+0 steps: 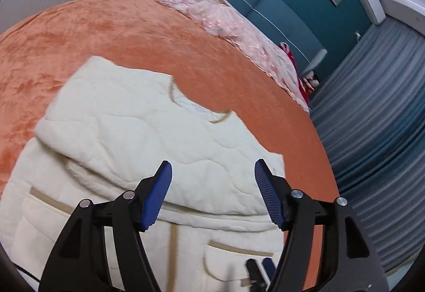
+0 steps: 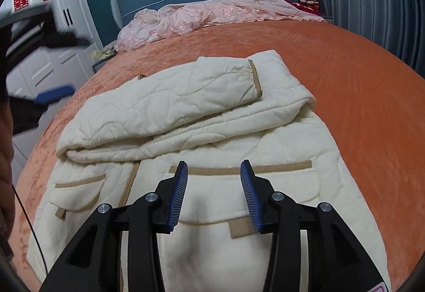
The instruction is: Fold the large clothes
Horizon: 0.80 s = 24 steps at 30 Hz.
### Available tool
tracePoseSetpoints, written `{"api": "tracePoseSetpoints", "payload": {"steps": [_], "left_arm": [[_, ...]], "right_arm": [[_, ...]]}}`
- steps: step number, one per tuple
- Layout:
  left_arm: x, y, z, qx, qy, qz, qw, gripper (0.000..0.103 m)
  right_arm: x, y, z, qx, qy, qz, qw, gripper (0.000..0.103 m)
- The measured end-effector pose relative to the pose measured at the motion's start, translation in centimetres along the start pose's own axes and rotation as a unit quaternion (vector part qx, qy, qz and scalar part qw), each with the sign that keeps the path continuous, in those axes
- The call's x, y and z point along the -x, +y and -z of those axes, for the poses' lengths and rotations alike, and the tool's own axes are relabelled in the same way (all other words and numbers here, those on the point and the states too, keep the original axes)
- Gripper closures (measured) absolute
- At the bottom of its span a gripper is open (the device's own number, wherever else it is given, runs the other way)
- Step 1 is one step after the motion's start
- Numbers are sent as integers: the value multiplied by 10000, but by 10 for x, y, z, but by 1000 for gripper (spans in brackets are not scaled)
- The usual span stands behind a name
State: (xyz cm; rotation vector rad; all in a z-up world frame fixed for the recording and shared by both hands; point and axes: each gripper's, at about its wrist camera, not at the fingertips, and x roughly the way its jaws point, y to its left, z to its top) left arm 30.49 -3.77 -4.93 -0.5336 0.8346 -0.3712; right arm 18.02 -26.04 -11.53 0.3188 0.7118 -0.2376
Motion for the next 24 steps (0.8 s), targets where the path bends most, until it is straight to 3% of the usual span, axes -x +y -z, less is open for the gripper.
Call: {"api": "tracePoseSetpoints", "payload": {"steps": [6,11,19,24], "left_arm": [[1,115,-33,1440,3,-447,9886,43],[3,176,-33,2287,-204,-320,9728,42],[-2,202,-40,2758,-250,-195,9607,43],[11,206,-20,3111,-102,1,9503,43]], "right_arm": [[-26,-6,-30,-382,-62,37,9992,61],[-45,-18,-41,-533,-1,203,9984,58],[-65,-37,-46,-1174,112,80,9930,56],[-72,-36,-45,-1317,177,-109,9911,55]]}}
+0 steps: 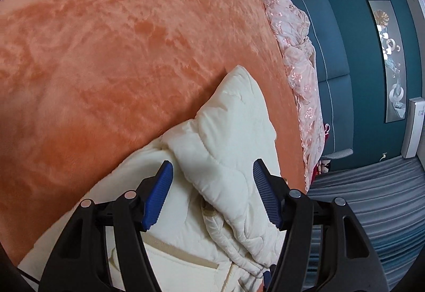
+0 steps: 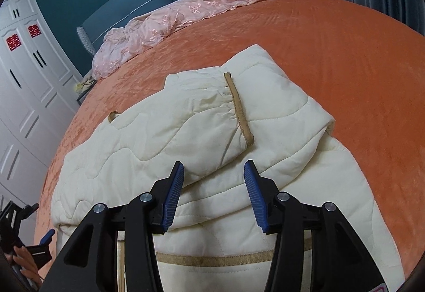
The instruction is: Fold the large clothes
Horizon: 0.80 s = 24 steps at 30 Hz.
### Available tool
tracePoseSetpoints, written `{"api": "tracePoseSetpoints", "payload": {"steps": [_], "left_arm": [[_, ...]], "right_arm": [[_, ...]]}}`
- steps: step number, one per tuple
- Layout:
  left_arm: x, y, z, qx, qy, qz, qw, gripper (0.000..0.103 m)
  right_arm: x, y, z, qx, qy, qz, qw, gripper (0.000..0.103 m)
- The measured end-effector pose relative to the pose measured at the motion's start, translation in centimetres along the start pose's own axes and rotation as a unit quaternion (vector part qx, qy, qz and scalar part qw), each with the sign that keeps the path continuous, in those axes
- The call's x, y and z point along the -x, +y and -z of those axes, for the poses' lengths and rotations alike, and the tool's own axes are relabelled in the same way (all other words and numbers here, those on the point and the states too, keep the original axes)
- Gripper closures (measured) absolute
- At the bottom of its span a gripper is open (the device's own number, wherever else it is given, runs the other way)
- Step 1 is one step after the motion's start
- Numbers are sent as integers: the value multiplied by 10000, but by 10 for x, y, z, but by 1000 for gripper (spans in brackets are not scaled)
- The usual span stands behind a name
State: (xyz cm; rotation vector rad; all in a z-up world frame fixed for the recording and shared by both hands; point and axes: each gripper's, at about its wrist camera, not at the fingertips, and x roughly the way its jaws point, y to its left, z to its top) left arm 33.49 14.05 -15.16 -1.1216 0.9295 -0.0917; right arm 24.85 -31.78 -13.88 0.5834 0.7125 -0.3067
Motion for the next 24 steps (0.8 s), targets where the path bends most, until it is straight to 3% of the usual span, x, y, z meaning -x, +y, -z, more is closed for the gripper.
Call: {"api": "tracePoseSetpoints", "payload": {"steps": [3,7,10,11,12,13,15,16,19,20,22,24], "left_arm": [[-13,5,2,160,184,6,9997,43],[-28,2,-10,177,-23,1,9998,50],[-32,-6,-18,87,-180,-112,9997,70],[-30,-10,-20,-22,-230,-145,9996,78],[-26,-16,-21,-180,-332,-134,9992,85],[-19,-22,-20,-373,-489,-155,9980,86],[-7,-32,-15,-779,-659,-175,9946,92],[-3,-33,-11,-936,-717,-186,9929,93],[-7,-28,6,-1459,-742,-666,9843,94],[-13,-21,10,-1460,-650,-770,9841,94],[-23,-10,15,-1446,-535,-919,9838,94],[-25,-8,19,-1561,-607,-929,9815,95]], "right_arm": [[-5,0,1,-165,54,-106,9998,54],[-8,3,-2,-344,69,-261,9990,54],[-18,7,-10,-422,58,-337,9985,54],[-21,10,-14,-418,36,-360,9985,58],[-21,13,-18,-387,-33,-372,9986,80],[-19,17,-25,-327,-89,-451,9984,93],[4,25,-34,-231,-476,-631,9966,99],[17,30,-35,-72,-666,-602,9959,99],[39,25,-23,181,-867,-343,9955,100],[36,20,-13,332,-793,-111,9962,100],[6,7,5,640,-221,395,9969,100],[-10,0,15,757,109,515,9957,100]]}}
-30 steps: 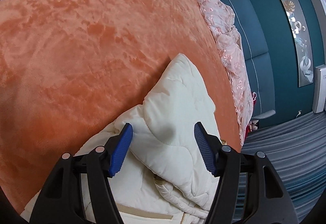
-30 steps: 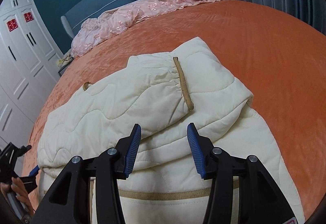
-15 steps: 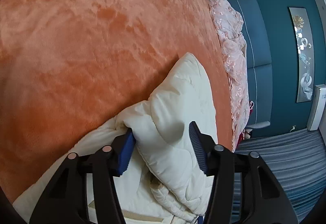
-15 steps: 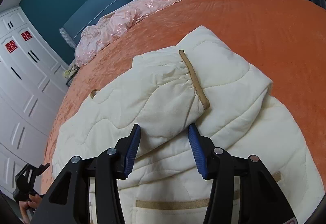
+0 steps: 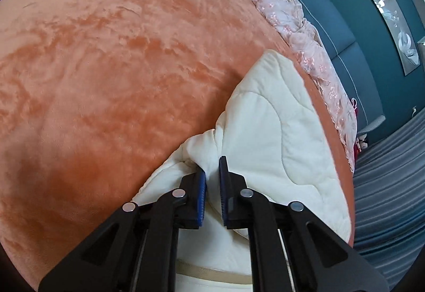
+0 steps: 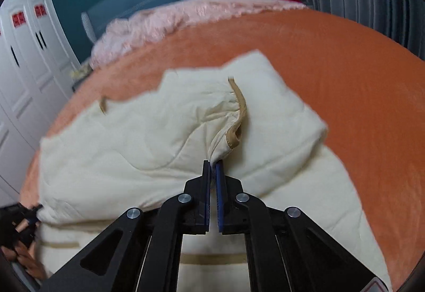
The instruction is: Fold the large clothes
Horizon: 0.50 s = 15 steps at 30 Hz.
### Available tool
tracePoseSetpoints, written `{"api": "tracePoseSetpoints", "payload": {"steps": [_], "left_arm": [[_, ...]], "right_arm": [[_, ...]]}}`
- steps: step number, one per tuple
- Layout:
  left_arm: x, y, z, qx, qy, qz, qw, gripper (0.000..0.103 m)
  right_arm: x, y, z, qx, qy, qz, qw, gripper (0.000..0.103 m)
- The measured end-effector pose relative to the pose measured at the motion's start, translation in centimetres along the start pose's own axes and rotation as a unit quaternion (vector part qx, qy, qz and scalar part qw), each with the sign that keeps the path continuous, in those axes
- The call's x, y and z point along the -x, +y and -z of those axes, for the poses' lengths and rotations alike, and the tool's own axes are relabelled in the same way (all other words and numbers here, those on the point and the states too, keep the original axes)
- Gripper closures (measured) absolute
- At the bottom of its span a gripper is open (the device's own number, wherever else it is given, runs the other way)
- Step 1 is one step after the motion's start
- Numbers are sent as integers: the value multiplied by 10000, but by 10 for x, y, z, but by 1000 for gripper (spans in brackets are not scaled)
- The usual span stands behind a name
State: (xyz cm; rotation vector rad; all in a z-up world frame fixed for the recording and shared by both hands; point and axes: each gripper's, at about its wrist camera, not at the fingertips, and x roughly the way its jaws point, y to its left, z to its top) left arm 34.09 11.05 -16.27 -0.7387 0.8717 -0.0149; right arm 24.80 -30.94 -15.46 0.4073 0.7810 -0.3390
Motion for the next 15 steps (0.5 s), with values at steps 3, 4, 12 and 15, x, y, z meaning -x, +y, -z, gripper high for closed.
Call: {"api": "tracePoseSetpoints", "payload": {"steps": [3,4,12,15], "left_arm": [[-1,-10,0,-407,-57,-223,9989,93],[-1,-14,1,-540,-52,-317,9980,92],[50,-48,23,-1532,-391,-865,9836,69],[49,-82,33,-2058,-307,-690,9757,69]], "right_arm": [[5,8,-8,186,47,192,9996,94],[9,11,-9,286,26,273,9992,93],[72,26,5,323,-677,375,9965,77],[61,62,-1,787,-504,-157,9955,85]]}}
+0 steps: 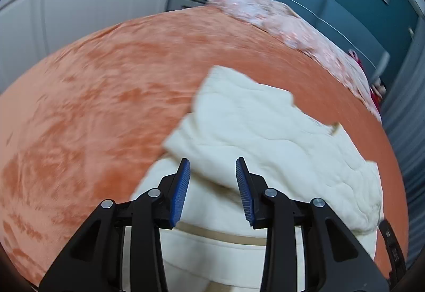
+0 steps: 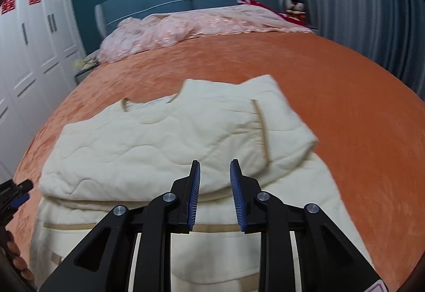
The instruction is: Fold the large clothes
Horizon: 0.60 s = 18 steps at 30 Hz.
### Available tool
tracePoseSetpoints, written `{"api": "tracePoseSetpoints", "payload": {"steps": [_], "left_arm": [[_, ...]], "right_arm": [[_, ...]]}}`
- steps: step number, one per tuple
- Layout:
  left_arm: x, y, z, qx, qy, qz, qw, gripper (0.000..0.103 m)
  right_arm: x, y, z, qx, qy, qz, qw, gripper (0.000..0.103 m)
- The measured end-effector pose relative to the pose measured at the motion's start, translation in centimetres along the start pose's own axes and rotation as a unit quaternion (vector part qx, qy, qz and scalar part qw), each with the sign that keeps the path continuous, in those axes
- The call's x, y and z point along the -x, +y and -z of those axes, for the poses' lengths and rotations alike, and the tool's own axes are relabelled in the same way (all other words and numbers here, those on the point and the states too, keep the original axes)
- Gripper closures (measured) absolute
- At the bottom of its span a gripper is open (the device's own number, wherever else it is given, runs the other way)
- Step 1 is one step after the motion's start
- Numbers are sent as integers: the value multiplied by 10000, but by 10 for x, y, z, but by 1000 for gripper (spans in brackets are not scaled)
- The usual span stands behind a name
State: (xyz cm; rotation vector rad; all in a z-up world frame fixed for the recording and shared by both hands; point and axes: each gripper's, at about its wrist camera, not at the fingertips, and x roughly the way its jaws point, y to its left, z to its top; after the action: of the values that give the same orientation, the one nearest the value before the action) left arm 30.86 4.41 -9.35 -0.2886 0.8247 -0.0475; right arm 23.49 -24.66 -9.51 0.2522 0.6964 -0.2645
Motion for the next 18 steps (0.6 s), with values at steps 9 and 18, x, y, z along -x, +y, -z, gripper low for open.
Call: {"api": "tracePoseSetpoints", "payload": {"steps": [9,18], "left_arm": [[-56,-58,5,-645,424,45,9970,69],[-79,-71,37,-1231,305,-332,9914,68]], "right_arm": [[-63,43,19,484,751,-225,9958,87],[-78,45,35,616,740,-86,9953,87]]}}
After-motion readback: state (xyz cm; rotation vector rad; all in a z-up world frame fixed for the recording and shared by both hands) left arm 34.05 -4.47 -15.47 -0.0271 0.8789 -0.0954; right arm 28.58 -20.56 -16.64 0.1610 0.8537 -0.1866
